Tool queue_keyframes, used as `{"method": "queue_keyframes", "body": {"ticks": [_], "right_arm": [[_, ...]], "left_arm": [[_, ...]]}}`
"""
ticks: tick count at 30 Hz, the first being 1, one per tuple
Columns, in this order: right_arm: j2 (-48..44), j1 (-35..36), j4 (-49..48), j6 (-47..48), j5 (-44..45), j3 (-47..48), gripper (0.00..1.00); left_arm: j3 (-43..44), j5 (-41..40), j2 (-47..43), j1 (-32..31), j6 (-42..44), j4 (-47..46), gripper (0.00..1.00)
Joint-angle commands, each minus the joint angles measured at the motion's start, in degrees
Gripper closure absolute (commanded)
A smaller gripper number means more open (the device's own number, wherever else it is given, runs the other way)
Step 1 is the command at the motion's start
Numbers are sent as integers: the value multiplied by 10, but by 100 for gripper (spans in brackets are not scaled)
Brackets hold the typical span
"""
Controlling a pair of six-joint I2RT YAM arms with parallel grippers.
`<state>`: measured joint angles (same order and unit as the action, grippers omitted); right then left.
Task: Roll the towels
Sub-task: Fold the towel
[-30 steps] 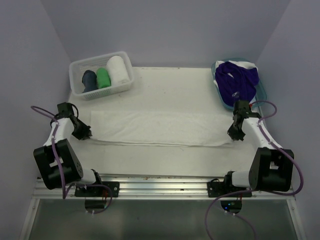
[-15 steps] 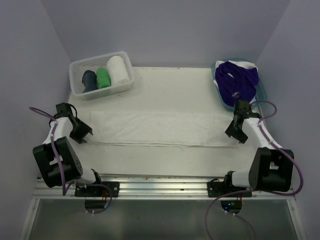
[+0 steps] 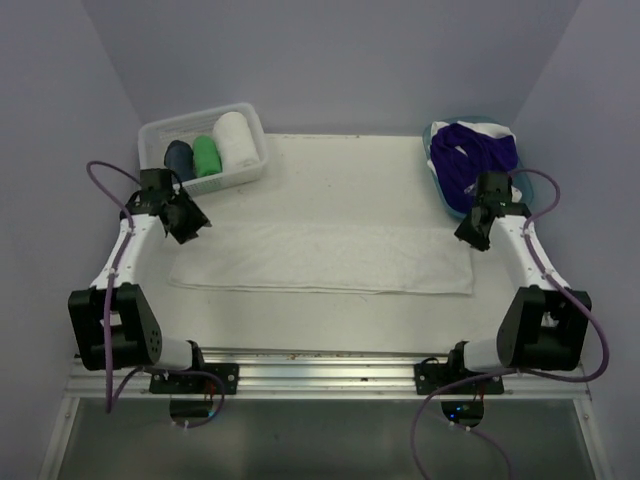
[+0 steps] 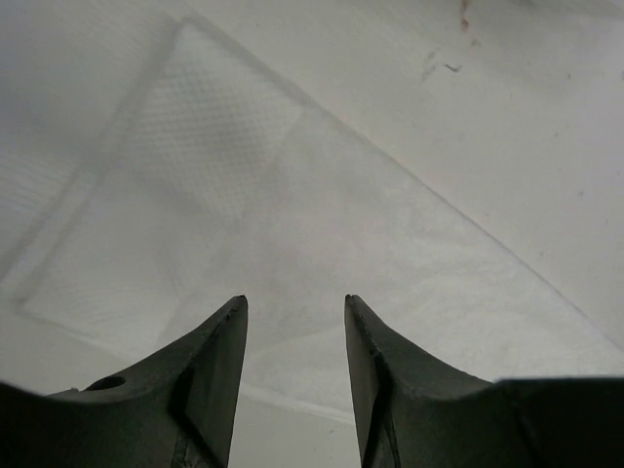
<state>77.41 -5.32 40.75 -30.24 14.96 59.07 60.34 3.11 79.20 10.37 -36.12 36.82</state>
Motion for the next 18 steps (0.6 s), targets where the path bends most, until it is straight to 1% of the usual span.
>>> {"method": "queue_keyframes", "body": {"ticks": [1, 5, 8, 10, 13, 14, 17, 18], "right_arm": [[59, -2, -37, 14, -60, 41, 65], [124, 0, -58, 27, -125, 54, 71], [170, 3, -57, 30, -148, 43, 73], [183, 9, -59, 31, -147, 26, 73], [178, 23, -64, 31, -147, -14, 68], [175, 23, -64, 30, -148, -36, 68], [164, 23, -58, 30, -148, -70, 68], [160, 23, -58, 30, -148, -78, 68]], "left_arm": [[8, 40, 39, -39, -13, -53, 53], [0, 32, 110, -51, -15, -54, 56], [-32, 23, 126, -51, -25, -58, 58], [-57, 6, 127, -49, -34, -47, 58], [-97, -15, 122, -40, -39, -42, 57], [-108, -14, 118, -33, -34, -42, 57], [-145, 11, 107, 38, -5, -45, 57], [-154, 10, 105, 82, 13, -42, 57]]}}
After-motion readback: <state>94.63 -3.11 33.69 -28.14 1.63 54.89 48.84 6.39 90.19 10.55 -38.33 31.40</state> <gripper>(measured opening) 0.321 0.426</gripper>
